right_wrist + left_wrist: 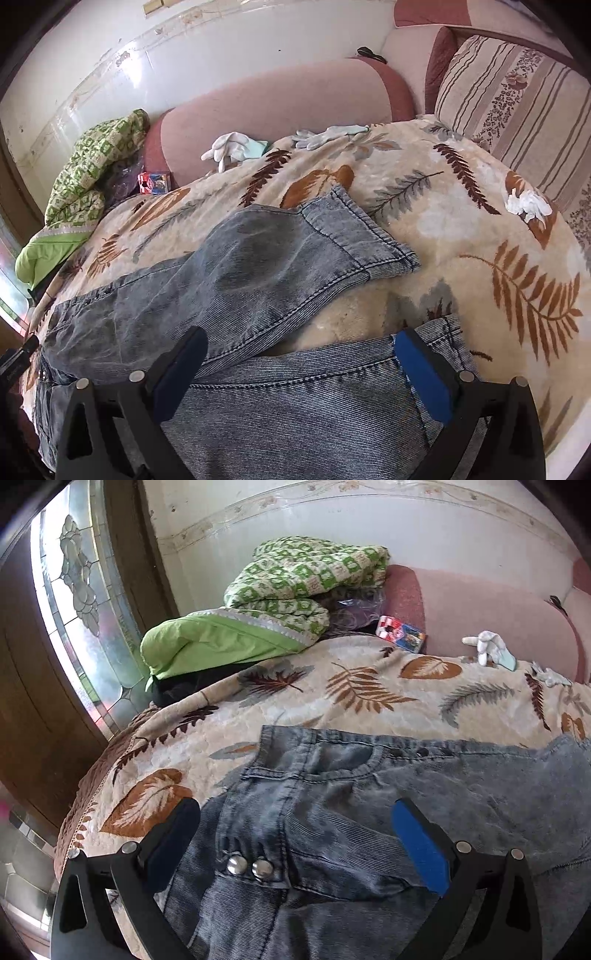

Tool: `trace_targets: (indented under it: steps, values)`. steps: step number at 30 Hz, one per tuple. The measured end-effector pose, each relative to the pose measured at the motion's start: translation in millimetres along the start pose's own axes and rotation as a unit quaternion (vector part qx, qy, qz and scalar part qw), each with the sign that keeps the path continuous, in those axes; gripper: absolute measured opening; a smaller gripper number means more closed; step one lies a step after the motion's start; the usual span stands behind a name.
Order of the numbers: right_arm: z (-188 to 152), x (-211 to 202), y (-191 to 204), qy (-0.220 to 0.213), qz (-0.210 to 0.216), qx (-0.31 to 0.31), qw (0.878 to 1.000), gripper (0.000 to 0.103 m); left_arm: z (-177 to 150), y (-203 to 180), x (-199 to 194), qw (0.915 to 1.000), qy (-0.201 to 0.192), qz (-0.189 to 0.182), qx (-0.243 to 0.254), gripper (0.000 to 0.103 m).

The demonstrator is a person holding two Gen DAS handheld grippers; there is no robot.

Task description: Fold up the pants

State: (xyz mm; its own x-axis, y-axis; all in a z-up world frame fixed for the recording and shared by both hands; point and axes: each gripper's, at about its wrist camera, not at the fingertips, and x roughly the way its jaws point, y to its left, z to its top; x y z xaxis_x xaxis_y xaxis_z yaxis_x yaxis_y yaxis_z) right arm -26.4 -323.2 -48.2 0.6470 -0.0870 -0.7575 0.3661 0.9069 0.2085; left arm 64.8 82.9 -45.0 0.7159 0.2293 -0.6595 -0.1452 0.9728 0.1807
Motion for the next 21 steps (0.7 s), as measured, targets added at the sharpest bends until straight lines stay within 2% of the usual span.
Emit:
trace_targets:
  steps: [5, 8, 12, 16, 21]
  values:
    - [13, 8, -3, 0.012, 0.014, 0.004, 1.000, 0.103, 33, 48, 24, 0.9974, 0.025, 0.045, -0.051, 0.103]
    - [37, 7, -10, -0.006, 0.028, 0.020, 0.999, 0.103, 63, 68, 40, 0.9954, 0.038, 0.057, -0.067, 0.103]
    - [85, 15, -18, -0.017, 0.024, 0.022, 0.999, 0.103, 88, 83, 75, 0.9897, 0.085, 0.036, -0.110, 0.103]
    - [127, 38, -23, 0.000, 0.014, 0.025, 1.000, 0.103, 82, 82, 110, 0.9811, 0.123, 0.017, -0.149, 0.103]
    - [151, 74, -28, 0.013, -0.013, 0.020, 1.000, 0.103, 84, 64, 151, 0.9795, 0.151, -0.009, -0.133, 0.102]
